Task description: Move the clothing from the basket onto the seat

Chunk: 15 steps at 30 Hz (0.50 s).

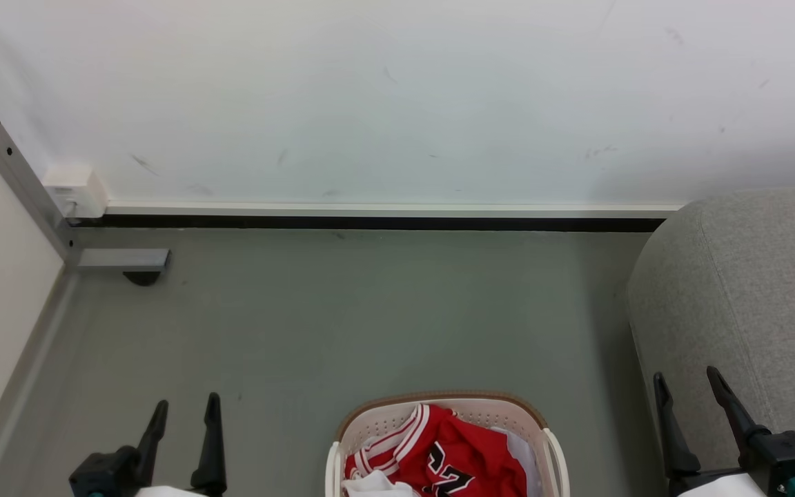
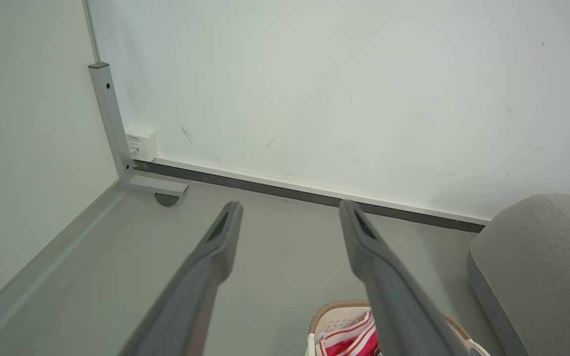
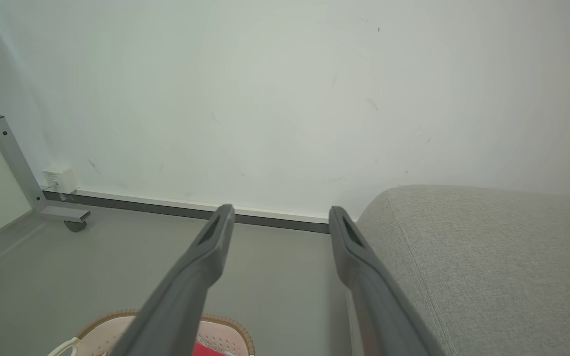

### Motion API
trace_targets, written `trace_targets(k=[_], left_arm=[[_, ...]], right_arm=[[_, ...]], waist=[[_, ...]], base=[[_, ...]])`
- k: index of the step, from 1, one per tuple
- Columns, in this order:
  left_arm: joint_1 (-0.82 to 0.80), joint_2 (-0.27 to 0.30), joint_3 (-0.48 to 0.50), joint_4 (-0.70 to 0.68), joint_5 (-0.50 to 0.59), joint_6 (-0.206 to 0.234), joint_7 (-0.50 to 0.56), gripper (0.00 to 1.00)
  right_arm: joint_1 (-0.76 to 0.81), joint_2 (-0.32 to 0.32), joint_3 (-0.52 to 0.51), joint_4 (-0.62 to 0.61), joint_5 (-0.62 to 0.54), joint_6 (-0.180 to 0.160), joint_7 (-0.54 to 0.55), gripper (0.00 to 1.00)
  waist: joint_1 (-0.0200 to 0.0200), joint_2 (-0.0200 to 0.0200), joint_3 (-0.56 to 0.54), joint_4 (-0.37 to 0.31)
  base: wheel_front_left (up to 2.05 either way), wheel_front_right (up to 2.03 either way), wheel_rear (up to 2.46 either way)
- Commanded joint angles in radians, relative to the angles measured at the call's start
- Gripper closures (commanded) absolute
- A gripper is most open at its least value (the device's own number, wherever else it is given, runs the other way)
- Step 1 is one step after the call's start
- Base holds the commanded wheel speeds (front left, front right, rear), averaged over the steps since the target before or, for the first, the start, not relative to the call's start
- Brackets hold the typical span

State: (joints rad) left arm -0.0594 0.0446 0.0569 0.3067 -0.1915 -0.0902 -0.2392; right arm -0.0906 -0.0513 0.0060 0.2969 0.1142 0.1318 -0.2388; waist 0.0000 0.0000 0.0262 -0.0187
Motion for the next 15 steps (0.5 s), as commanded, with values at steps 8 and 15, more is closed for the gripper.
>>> trace_targets(k=[8, 15], left_arm=[[0.009, 0.009, 0.004, 0.009, 0.068, 0.000, -0.021, 0.00], [0.007, 0.009, 0.008, 0.019, 0.085, -0.002, -0.026, 0.00]], right_arm=[[0.009, -0.001, -0.011, 0.023, -0.061, -0.002, -0.021, 0.00], [0.005, 0.000, -0.013, 0.036, -0.075, -0.002, -0.027, 0.00]], waist=[[0.0000, 0.0000, 0.005, -0.004], [0.0000, 0.0000, 0.012, -0.007]], base=[[0.00, 0.00, 0.00], [0.00, 0.00, 0.00]])
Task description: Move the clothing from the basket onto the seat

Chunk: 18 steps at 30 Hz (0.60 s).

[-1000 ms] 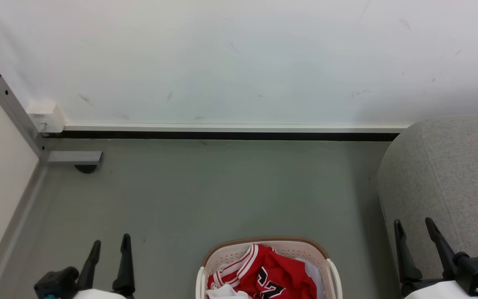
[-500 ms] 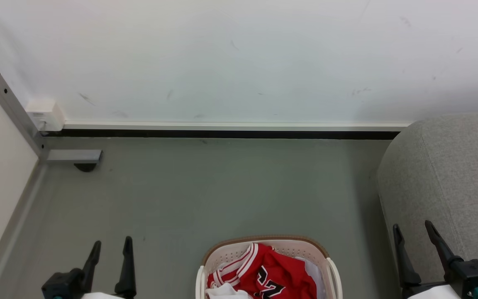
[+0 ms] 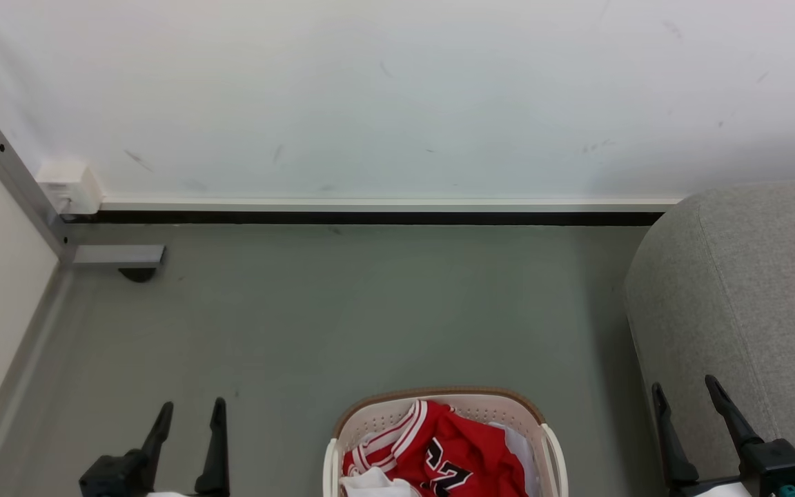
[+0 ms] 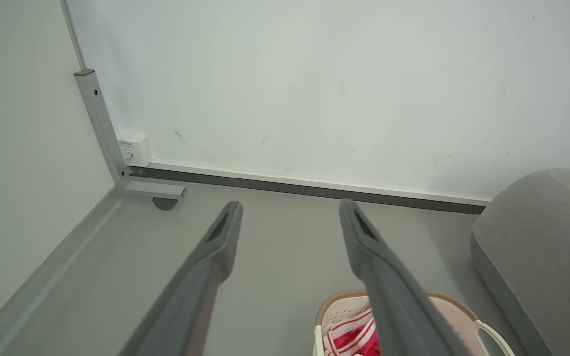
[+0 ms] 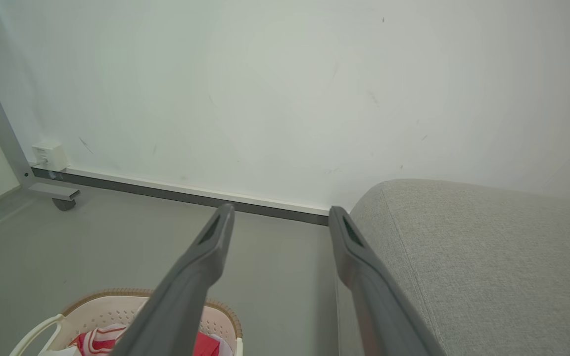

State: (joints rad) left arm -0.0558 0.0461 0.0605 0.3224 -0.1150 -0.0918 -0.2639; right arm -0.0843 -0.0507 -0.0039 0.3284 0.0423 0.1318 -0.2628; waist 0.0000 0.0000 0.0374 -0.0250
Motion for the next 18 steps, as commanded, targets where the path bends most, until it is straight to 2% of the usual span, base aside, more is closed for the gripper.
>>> trace_targets(k=[1, 18], left_arm=[[0.002, 0.008, 0.005, 0.005, 0.006, -0.001, -0.001, 0.00], [-0.008, 0.007, 0.003, 0.018, -0.027, -0.003, -0.001, 0.00]], right_arm=[[-0.003, -0.001, -0.003, 0.006, -0.001, -0.002, -0.003, 0.00], [-0.010, 0.000, -0.002, 0.013, 0.034, -0.002, -0.002, 0.00]], waist=[[0.0000, 0.0000, 0.002, -0.001], [0.0000, 0.0000, 0.007, -0.006]], base=[[0.00, 0.00, 0.00], [0.00, 0.00, 0.00]])
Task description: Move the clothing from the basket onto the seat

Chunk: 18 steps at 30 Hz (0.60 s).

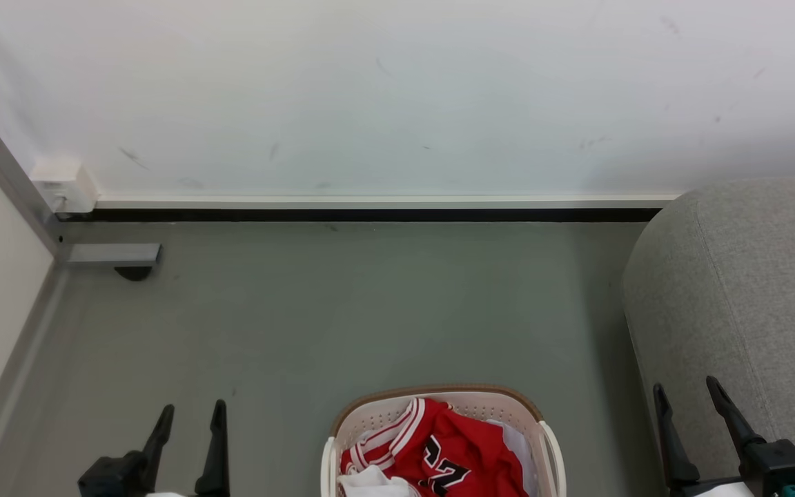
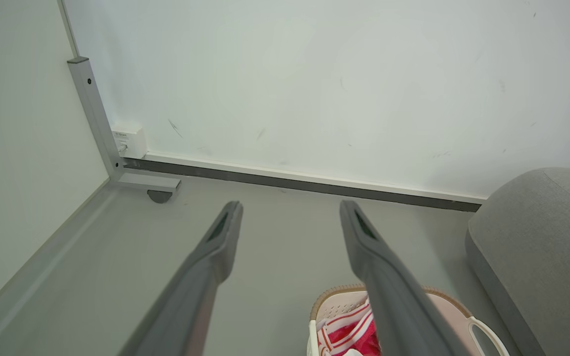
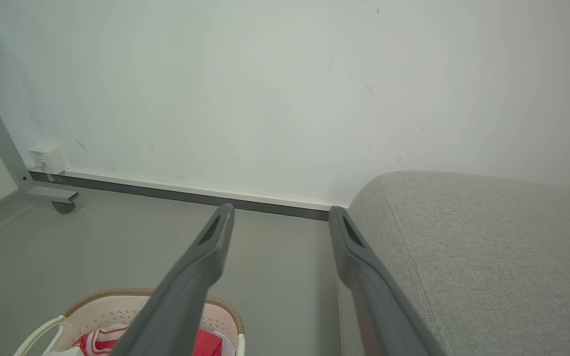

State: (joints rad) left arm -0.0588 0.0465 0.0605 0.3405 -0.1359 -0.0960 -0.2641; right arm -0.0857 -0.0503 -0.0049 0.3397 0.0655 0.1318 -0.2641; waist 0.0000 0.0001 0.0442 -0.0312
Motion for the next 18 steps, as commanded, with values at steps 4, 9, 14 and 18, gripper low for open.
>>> trace_targets(k=[4, 9, 14, 18], left_arm=[[-0.007, 0.007, 0.004, -0.002, -0.006, 0.002, -0.001, 0.00], [-0.022, 0.007, -0.008, -0.006, -0.005, -0.004, -0.001, 0.00], [-0.062, 0.007, -0.042, -0.007, 0.011, -0.013, -0.001, 0.00], [-0.122, 0.007, -0.090, 0.012, 0.034, -0.020, -0.001, 0.00]], right_arm=[[-0.015, -0.001, 0.006, -0.001, 0.015, -0.002, -0.001, 0.00], [-0.035, -0.001, 0.015, -0.009, 0.020, -0.002, -0.001, 0.00], [-0.051, -0.001, 0.015, -0.024, 0.024, -0.002, -0.001, 0.00], [-0.080, -0.001, 0.011, -0.046, 0.028, -0.002, -0.001, 0.00]], waist=[[0.0000, -0.0001, 0.007, -0.007], [0.0000, -0.0001, 0.025, -0.034], [0.0000, -0.0001, 0.064, -0.073], [0.0000, -0.0001, 0.123, -0.108]], base=[[0.00, 0.00, 0.00], [0.00, 0.00, 0.00], [0.00, 0.00, 0.00], [0.00, 0.00, 0.00]])
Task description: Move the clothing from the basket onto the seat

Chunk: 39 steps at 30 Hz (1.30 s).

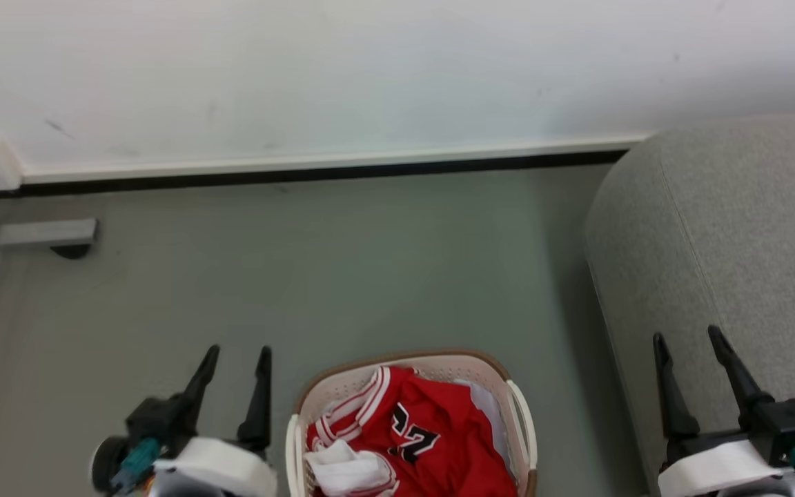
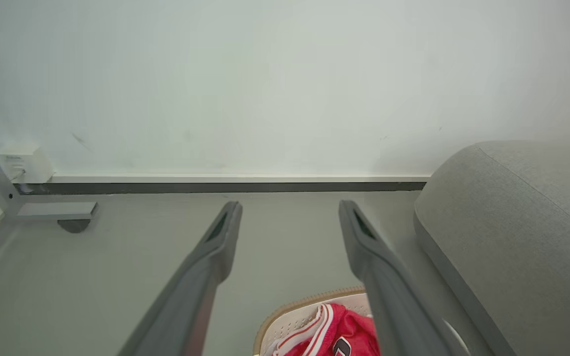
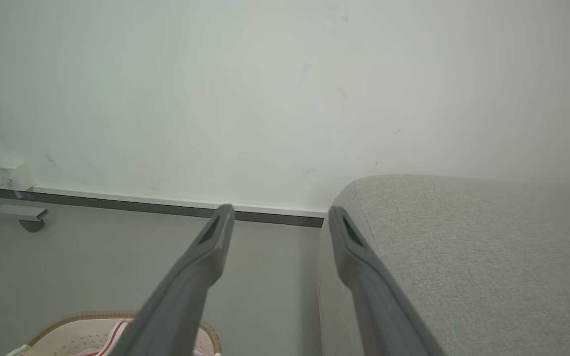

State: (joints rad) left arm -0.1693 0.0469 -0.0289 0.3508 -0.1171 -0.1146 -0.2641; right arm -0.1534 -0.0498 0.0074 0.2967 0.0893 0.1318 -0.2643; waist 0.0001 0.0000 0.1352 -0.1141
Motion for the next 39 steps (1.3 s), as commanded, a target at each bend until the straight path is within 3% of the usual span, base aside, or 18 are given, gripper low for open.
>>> trace_targets(k=[1, 8, 18, 29, 34, 39], left_arm=[[-0.028, 0.006, -0.015, 0.011, 0.021, -0.004, -0.001, 0.00], [-0.195, 0.007, -0.137, 0.125, 0.076, -0.013, -0.001, 0.00], [-0.476, 0.007, -0.328, 0.395, 0.132, -0.007, 0.047, 0.00], [-0.630, 0.007, -0.451, 0.634, 0.175, 0.094, 0.176, 0.00], [-0.651, 0.011, -0.455, 0.717, 0.175, 0.135, 0.177, 0.00], [-0.681, 0.015, -0.458, 0.775, 0.168, 0.150, 0.153, 0.00]], right_arm=[[-0.018, -0.001, -0.002, -0.008, 0.007, -0.002, 0.000, 0.00], [-0.093, -0.001, 0.006, -0.070, 0.020, -0.002, 0.000, 0.00], [-0.187, -0.001, 0.015, -0.184, 0.016, -0.002, 0.000, 0.00], [-0.262, -0.001, 0.055, -0.296, 0.006, -0.002, 0.000, 0.00], [-0.259, -0.001, 0.063, -0.317, 0.011, -0.002, 0.000, 0.00], [-0.256, -0.001, 0.069, -0.320, 0.008, -0.002, 0.000, 0.00]], waist=[[-0.0001, 0.0000, 0.048, -0.033], [-0.0001, 0.0000, 0.198, -0.094], [-0.0001, 0.0000, 0.425, -0.143], [-0.0001, 0.0000, 0.565, -0.170], [-0.0001, 0.0000, 0.575, -0.166], [-0.0001, 0.0000, 0.589, -0.160]], base=[[0.00, 0.00, 0.00], [0.00, 0.00, 0.00], [0.00, 0.00, 0.00], [0.00, 0.00, 0.00], [0.00, 0.00, 0.00], [0.00, 0.00, 0.00]])
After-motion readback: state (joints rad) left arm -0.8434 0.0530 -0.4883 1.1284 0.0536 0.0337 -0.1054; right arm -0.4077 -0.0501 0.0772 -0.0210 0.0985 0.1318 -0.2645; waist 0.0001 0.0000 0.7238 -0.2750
